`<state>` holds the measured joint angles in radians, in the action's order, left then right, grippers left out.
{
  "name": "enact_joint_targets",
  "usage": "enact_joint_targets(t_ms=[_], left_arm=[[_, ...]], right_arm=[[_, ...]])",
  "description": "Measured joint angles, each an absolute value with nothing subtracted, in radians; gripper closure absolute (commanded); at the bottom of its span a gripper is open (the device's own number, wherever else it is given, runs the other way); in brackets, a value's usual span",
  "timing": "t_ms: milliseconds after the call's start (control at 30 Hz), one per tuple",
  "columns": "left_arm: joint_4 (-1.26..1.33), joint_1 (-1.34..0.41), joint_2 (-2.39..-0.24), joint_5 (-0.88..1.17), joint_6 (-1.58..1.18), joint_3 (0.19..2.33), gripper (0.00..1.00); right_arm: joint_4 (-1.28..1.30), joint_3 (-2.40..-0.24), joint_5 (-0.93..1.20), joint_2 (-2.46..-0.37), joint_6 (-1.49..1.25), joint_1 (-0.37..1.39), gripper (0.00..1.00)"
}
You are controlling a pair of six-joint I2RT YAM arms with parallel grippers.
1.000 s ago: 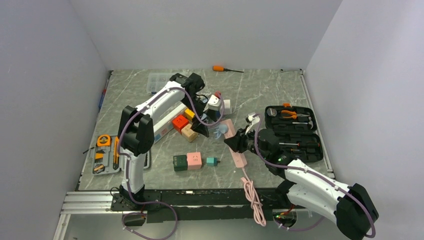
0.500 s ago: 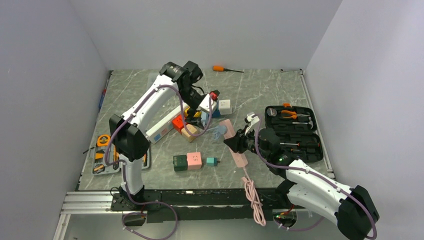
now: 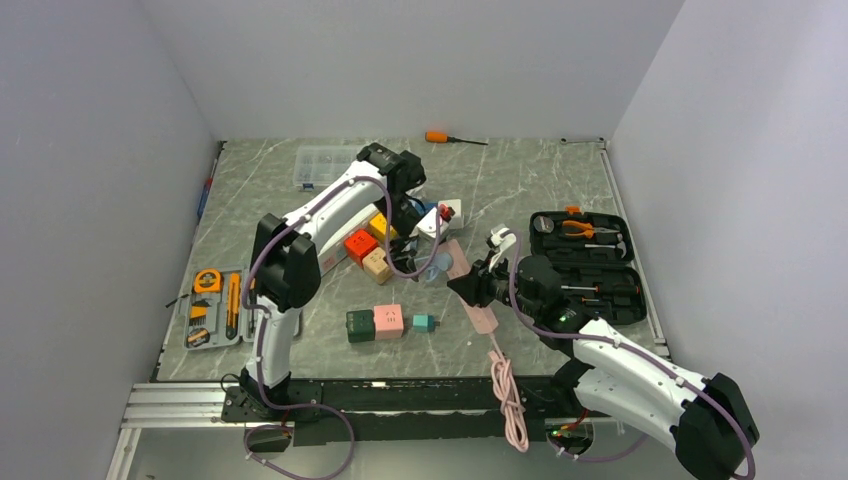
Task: Pull the plug off the socket
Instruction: Remove the plug from the socket.
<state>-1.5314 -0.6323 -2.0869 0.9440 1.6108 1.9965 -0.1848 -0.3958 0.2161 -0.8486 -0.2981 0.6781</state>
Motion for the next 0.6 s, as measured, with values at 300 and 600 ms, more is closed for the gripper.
enact_joint_targets(t_ms=[300,600], left_arm=[[-1.540,-0.636,-2.136,1.010,1.610,2.025,0.32],[-1.551,-0.632,-2.172,1.055,1.584,2.083,0.47]], right_arm=[[-0.198,-0.396,0.214,-0.828,-0.279,0.678,1.00],[-0.266,-0.379,0.198,-0.821,-0.271,0.679,1.00]])
